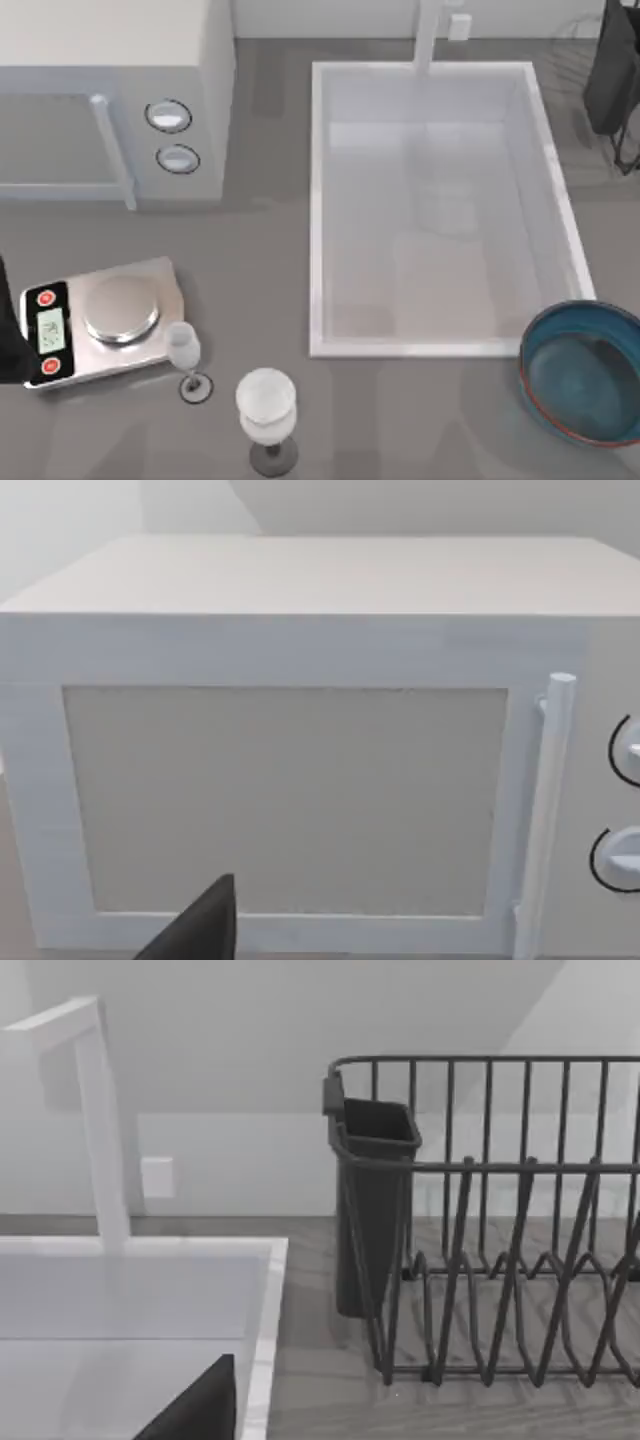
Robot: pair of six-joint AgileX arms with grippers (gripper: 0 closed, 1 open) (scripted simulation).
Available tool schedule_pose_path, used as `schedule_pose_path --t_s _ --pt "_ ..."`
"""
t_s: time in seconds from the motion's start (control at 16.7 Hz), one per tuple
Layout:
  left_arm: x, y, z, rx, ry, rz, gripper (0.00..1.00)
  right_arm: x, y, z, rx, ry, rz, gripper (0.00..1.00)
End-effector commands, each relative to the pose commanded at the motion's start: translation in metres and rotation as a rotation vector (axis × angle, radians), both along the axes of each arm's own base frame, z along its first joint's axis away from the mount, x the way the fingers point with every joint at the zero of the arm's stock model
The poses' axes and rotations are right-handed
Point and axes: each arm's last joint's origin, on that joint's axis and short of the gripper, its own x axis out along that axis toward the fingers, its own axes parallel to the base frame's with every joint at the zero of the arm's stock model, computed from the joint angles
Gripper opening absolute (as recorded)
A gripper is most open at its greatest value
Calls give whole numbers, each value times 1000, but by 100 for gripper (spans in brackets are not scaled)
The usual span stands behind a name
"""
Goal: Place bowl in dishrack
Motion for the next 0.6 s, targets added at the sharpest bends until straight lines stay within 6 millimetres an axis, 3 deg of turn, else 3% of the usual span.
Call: schedule_pose_path --t_s 0.3,0.6 --pt "0 0 0 0 0 0 100 0 1 11 9 67 12 100" --pt "0 0 0 0 0 0 100 15 6 43 35 414 32 100"
